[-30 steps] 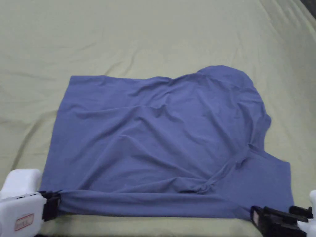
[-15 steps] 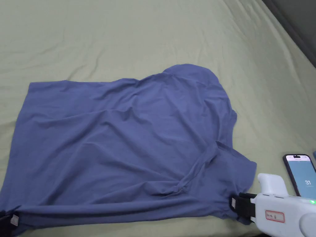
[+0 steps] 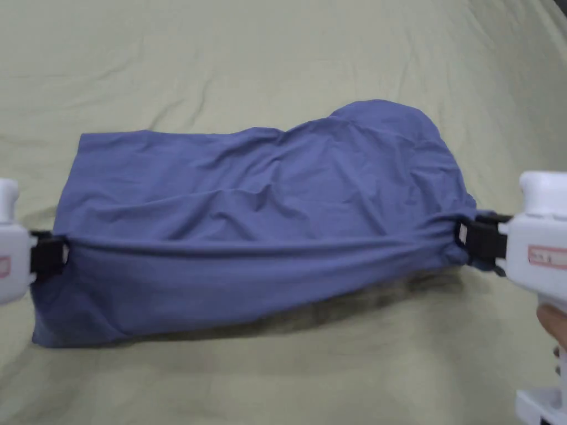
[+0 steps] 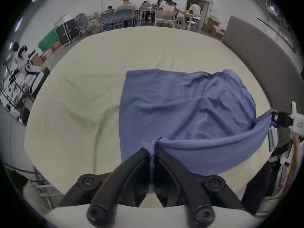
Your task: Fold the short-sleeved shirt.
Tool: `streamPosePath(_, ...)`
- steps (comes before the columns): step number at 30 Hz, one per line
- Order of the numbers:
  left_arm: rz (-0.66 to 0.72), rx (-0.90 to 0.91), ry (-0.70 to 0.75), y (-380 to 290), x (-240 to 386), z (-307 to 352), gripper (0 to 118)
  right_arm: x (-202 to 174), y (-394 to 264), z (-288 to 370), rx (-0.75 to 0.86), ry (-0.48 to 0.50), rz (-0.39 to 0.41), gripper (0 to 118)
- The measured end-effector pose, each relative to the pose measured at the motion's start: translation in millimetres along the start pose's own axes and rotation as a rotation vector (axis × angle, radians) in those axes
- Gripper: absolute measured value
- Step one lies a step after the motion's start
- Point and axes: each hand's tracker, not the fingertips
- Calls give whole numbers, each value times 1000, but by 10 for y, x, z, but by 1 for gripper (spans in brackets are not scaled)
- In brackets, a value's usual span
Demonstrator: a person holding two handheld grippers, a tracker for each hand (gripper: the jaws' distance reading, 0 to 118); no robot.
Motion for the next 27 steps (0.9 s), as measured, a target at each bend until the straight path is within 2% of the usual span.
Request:
streamPosePath(4,7,-73,16,334,-54,-688,0,7,297,-661,-100,-17,5,8)
streamPosePath(9,-53,-175,61,250,11,-1172,0,10,196,-1083,-194,-50,1,8)
streamPosePath(10,-46,-177,58,221,7,-1185,1,14,159,-1073,-191,-39,-16,21)
streamPosePath(11,-37,-177,54,197,-1,-1198,23,15,119,-1058,-178,-32,-32,67)
streamPosePath(12,-13,-169,50,166,-13,-1182,60,24,82,-1024,-174,-30,-38,105)
streamPosePath(13,-1,-159,64,126,-21,-1134,87,28,58,-1022,-181,-27,-37,118)
streamPosePath(14,-5,-145,84,94,-27,-1084,90,29,21,-994,-190,-13,-40,118)
streamPosePath(15,-14,-120,74,49,-39,-968,90,43,-5,-886,-131,14,-51,118)
streamPosePath(19,9,26,86,-247,-17,-405,90,49,-206,-337,-39,33,-91,118)
streamPosePath(22,22,170,111,-659,122,62,90,-23,-386,93,-14,78,-78,118)
streamPosePath(23,-26,210,33,-839,168,188,86,-66,-508,221,-6,89,-54,114)
streamPosePath(24,-62,219,-35,-976,227,246,69,-130,-593,291,-12,87,-20,98)
streamPosePath(25,-57,198,-42,-1056,302,253,26,-168,-698,327,-32,76,3,49)
streamPosePath(26,-21,141,2,-1172,365,247,0,-221,-827,318,-59,70,-5,2)
streamPosePath(27,9,99,-5,-1244,362,260,0,-238,-926,382,-39,50,-1,2)
